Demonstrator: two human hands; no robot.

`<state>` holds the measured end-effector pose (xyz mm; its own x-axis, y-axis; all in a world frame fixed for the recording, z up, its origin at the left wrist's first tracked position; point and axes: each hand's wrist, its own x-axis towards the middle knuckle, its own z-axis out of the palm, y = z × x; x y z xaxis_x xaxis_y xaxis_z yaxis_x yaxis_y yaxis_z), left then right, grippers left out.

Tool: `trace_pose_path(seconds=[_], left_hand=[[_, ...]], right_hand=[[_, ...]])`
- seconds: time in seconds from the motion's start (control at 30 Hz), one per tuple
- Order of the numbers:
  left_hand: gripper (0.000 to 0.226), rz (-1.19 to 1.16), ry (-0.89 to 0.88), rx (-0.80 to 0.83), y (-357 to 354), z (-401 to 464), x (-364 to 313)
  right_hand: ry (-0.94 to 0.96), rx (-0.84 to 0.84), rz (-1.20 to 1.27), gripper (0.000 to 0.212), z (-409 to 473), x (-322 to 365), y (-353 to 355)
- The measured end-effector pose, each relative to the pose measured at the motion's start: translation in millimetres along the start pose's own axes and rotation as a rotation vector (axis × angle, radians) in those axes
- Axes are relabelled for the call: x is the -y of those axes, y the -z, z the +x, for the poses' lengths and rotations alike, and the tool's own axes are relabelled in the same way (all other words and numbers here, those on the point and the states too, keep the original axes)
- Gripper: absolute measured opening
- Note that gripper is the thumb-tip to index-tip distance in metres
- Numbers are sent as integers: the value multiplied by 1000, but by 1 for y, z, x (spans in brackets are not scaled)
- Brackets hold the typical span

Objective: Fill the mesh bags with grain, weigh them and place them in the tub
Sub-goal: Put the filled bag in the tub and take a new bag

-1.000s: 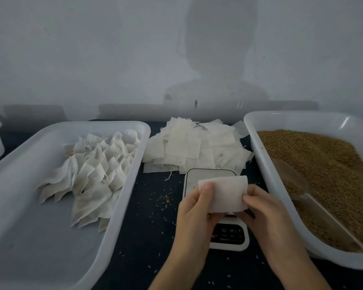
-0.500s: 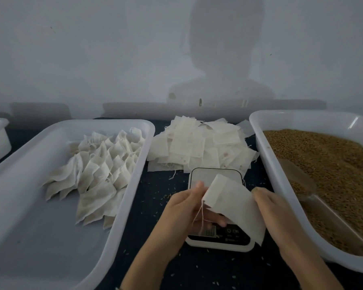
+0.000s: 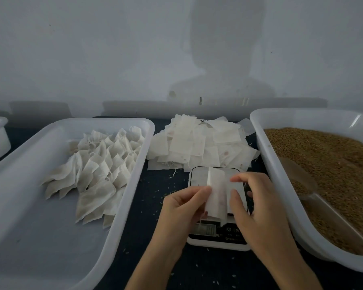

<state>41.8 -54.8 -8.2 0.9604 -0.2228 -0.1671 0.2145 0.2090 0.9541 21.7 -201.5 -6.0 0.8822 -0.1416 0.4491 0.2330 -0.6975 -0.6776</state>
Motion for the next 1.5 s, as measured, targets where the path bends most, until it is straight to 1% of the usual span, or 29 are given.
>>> trace_pose_path(seconds=[0.03,0.1,0.17,0.27,0.37,0.43,0.53,0.63,0.7,0.77,0.8,0.9,1.0,1.1,1.17,1.23,1.3,1.43,1.5], left_hand=[[31,2,-25,-22,-1,-1,1],[27,19,-76,-44,-4,-2,3],[24,49,-125,-19,-9,-4,3],[22,48,-164,26,-15,-7,1],[25,56,-196,25,-19,-10,2],[23,75,-219,6,-21,-10,3],[24,60,-235,-29,-24,-10,3],[34,35,-241,-59,-25,-9,2],[28,52,-239,-84,-26,-7,2],[16,48,-227,-99,-26,-6,3],[14,34,-217,-94,-26,-6,4],[19,-10,-186,-72,-25,-7,7],[18,-52,-162,-79,-24,-8,9],[17,-46,-174,-127,-23,-7,9],[21,41,-224,-161,-23,-7,9],[25,146,-271,-184,-23,-7,9],[27,225,-298,-198,-23,-7,7],[34,442,-339,-196,-23,-6,7],[33,481,-327,-163,-24,-7,7]], right_hand=[[18,-46,35,13,-3,3,0],[26,-66,114,20,-6,9,1],[-15,-3,224,23,-6,16,0],[-121,59,398,16,-5,21,1],[-148,79,388,16,-5,19,2],[-145,82,378,14,-5,17,3],[-144,74,440,22,-6,15,4],[-60,138,364,23,-8,16,5],[6,167,290,25,-10,18,1],[44,142,246,30,-13,18,-2],[44,124,238,34,-14,18,-3],[32,96,223,39,-15,13,-2],[63,84,162,39,-15,13,-1],[114,82,68,32,-14,16,-1],[109,67,22,28,-13,17,2],[93,77,-32,33,-13,17,5],[88,124,-81,36,-14,18,7],[24,133,-193,44,-16,20,9],[39,109,-255,42,-15,21,10]])
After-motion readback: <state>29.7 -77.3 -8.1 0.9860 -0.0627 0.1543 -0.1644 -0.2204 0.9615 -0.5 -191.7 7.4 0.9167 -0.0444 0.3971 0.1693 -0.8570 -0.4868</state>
